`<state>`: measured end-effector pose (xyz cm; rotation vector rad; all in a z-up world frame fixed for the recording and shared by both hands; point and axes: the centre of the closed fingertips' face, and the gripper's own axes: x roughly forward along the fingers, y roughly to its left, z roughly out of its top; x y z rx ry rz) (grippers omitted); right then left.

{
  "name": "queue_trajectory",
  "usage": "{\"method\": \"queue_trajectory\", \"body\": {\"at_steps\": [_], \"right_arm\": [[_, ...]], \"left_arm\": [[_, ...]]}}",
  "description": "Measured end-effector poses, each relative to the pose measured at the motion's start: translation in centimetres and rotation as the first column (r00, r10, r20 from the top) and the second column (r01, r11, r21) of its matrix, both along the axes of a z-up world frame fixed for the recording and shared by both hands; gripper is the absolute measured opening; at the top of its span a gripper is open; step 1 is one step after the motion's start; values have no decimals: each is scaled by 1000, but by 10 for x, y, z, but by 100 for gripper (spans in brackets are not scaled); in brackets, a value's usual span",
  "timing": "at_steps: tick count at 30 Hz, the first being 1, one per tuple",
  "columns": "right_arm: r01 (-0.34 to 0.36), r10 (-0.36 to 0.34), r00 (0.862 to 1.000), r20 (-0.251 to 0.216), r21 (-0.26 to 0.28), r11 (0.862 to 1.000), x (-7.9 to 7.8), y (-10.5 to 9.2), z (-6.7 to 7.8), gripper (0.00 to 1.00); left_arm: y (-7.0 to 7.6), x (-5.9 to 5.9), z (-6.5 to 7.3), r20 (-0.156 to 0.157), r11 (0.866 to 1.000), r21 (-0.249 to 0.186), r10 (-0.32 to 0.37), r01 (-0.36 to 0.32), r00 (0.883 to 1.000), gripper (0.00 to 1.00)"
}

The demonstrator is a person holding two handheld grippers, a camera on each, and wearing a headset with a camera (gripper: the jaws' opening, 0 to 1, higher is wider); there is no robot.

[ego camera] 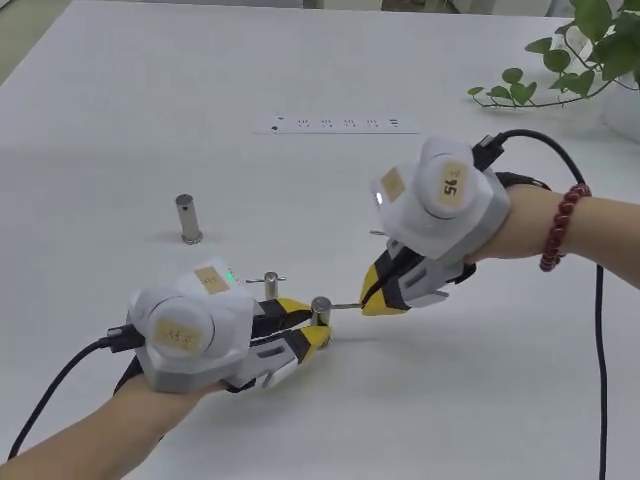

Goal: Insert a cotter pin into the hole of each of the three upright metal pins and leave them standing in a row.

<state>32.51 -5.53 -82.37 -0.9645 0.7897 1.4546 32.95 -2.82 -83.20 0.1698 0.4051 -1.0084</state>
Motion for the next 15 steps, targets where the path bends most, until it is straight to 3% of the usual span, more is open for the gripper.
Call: {"method": "queue_trajectory", "body": {"at_steps": [15], "right_arm": [[-37, 37, 999, 2, 0, 999, 0, 7, 2, 4]], "left_arm": [[-1, 1, 0, 3, 1000, -11, 0, 0, 1000, 11]]}}
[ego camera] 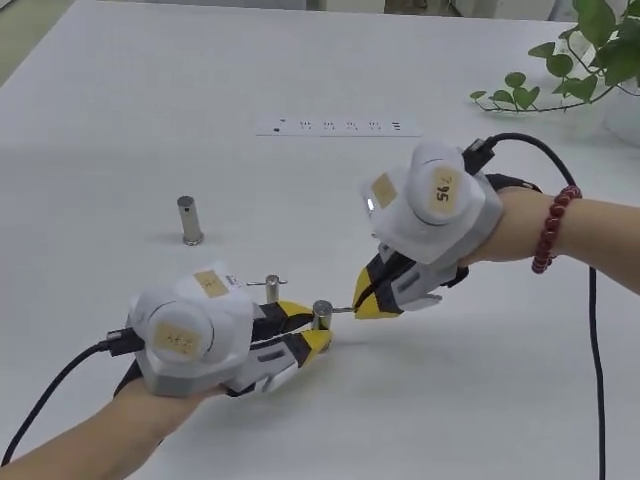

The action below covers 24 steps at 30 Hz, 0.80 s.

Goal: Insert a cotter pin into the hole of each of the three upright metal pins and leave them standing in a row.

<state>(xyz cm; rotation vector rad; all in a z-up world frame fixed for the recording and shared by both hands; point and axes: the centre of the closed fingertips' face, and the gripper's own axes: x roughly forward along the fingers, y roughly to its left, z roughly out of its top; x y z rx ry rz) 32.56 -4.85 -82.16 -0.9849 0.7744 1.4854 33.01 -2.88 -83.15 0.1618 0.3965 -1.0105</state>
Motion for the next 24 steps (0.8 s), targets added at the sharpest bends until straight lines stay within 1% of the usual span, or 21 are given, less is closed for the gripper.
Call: {"method": "queue_trajectory", "body": {"at_steps": [3, 5, 8, 24], "right_arm": [[-4, 4, 1000, 0, 2, 1000, 0, 1, 1, 4], [-5, 5, 1000, -2, 7, 1000, 1, 2, 1, 4], [-7, 7, 1000, -2, 9, 1000, 0, 4, 1, 4], [-2, 3, 1000, -15, 32, 999, 0, 16, 1, 4]], "left_arm": [[0, 0, -1, -5, 1000, -6, 4, -4, 1000, 11], [1, 0, -5, -10, 1000, 9, 5, -5, 1000, 11], [1, -1, -4, -12, 1000, -1, 8, -8, 1000, 11], [1, 0, -5, -3, 1000, -7, 5, -5, 1000, 11]]}}
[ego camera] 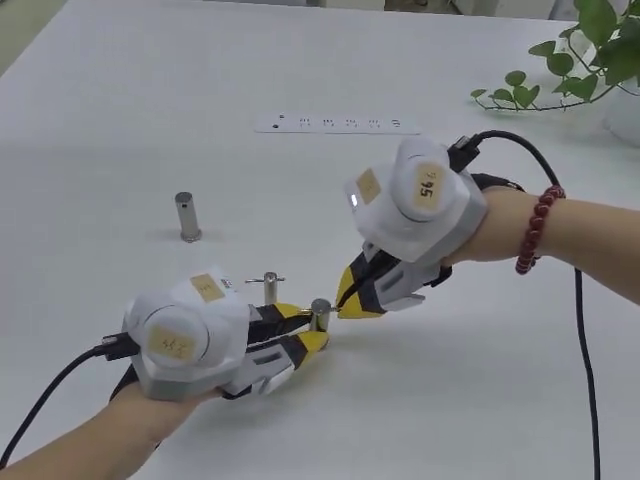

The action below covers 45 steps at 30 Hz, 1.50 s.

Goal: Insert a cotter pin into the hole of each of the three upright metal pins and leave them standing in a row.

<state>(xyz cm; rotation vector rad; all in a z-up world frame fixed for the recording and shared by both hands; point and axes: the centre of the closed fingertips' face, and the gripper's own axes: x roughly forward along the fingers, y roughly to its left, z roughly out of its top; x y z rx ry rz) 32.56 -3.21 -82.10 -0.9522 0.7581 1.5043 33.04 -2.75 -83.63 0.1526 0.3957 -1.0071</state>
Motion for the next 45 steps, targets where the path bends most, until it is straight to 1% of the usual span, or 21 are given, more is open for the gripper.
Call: {"method": "queue_trajectory", "body": {"at_steps": [8, 11, 12, 14, 17, 24, 26, 28, 29, 33, 36, 38, 41, 45], "right_arm": [[5, -5, 1000, -8, 14, 1000, -1, 5, 1, 4], [37, -36, 999, -25, 17, 999, -1, 5, 1, 5], [52, -51, 998, -36, 20, 998, -1, 5, 2, 6], [63, -62, 997, -38, 25, 998, 0, 5, 2, 10], [64, -63, 997, -44, 19, 998, -1, 2, 2, 11], [77, -76, 996, -38, 17, 997, 0, -3, 4, 10], [75, -74, 997, -32, 20, 997, 1, -3, 5, 9], [65, -65, 998, -22, 24, 998, 2, -3, 5, 7], [65, -64, 998, -29, 25, 998, 1, -3, 5, 5], [60, -59, 998, -27, 30, 998, 1, 0, 4, 5], [59, -58, 998, -28, 38, 998, 0, 3, 5, 5], [56, -55, 998, -26, 40, 998, 0, 3, 5, 5], [54, -53, 998, -25, 39, 998, 0, 4, 5, 5], [56, -55, 998, -25, 40, 998, -1, 4, 5, 5]], "left_arm": [[0, 1, 0, -2, 1000, -9, -1, 1, 1000, 11], [0, 1, 0, -2, 1000, -10, -1, 1, 1000, 11], [0, 1, 0, -2, 1000, -11, -1, 1, 1000, 11], [0, 1, 0, -3, 1000, -12, 0, 0, 1000, 11], [0, 1, 0, -2, 1000, -10, -2, 2, 1000, 11], [1, 0, -1, -2, 1000, -10, -2, 2, 1000, 11], [2, 0, -1, -4, 1000, -12, -2, 2, 1000, 11], [3, 1, -1, -10, 1000, -17, 2, -2, 1000, 11], [3, 1, -1, -9, 1000, -18, 3, -3, 1000, 11], [4, 1, -1, -8, 1000, -19, 3, -3, 1000, 11], [5, 0, -1, -11, 1000, -29, 5, -6, 1000, 11], [5, 0, -1, -19, 999, -40, 10, -11, 1000, 11], [5, -1, -2, -10, 999, -35, 9, -10, 1000, 11], [5, -1, -2, -10, 999, -34, 8, -8, 1000, 11]]}}
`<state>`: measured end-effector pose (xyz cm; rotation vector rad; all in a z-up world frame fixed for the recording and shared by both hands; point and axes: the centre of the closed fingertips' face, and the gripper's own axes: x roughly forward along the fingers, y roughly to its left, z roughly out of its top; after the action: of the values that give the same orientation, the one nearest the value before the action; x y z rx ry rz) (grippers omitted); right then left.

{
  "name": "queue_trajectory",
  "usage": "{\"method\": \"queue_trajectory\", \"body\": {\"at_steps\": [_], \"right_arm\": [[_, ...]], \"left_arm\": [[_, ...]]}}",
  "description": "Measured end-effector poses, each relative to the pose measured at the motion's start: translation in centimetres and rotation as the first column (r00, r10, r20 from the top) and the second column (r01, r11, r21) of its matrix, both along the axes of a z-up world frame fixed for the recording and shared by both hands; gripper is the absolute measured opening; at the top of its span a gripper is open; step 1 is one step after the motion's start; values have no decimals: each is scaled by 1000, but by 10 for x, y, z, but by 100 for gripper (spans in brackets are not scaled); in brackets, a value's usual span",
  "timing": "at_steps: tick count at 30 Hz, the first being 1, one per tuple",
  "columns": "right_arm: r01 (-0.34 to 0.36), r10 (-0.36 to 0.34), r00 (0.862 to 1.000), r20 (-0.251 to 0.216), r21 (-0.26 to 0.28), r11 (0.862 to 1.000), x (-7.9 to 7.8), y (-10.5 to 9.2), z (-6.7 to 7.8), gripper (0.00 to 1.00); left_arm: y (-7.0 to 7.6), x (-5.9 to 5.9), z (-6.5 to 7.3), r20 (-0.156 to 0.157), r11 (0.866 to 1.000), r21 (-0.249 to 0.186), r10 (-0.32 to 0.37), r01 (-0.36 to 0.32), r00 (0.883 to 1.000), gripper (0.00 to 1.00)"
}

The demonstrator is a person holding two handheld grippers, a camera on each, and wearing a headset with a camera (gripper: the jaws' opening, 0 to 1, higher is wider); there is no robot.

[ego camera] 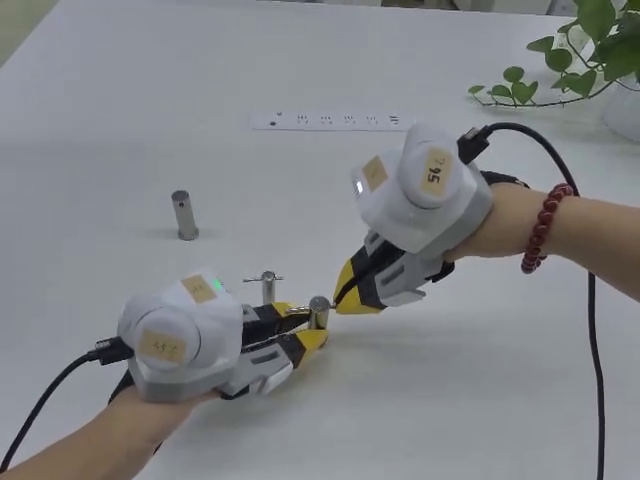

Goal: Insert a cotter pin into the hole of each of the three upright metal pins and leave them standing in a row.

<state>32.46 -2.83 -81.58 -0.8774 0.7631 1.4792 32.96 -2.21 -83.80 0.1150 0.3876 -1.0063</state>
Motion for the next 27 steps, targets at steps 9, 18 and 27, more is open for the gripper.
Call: {"method": "queue_trajectory", "body": {"at_steps": [9, 18, 27], "right_arm": [[14, -14, 1000, -1, -1, 1000, 0, -2, 0, 5], [68, -67, 997, -33, 17, 998, -1, -2, -1, 15], [114, -110, 993, -47, 74, 991, 2, 7, 4, 19]], "left_arm": [[-2, 0, 0, -3, 1000, -1, 5, -5, 1000, 11], [-4, 2, 1, 0, 1000, 1, 18, -18, 1000, 12], [0, 3, 4, -8, 1000, 1, 26, -26, 1000, 18]]}}
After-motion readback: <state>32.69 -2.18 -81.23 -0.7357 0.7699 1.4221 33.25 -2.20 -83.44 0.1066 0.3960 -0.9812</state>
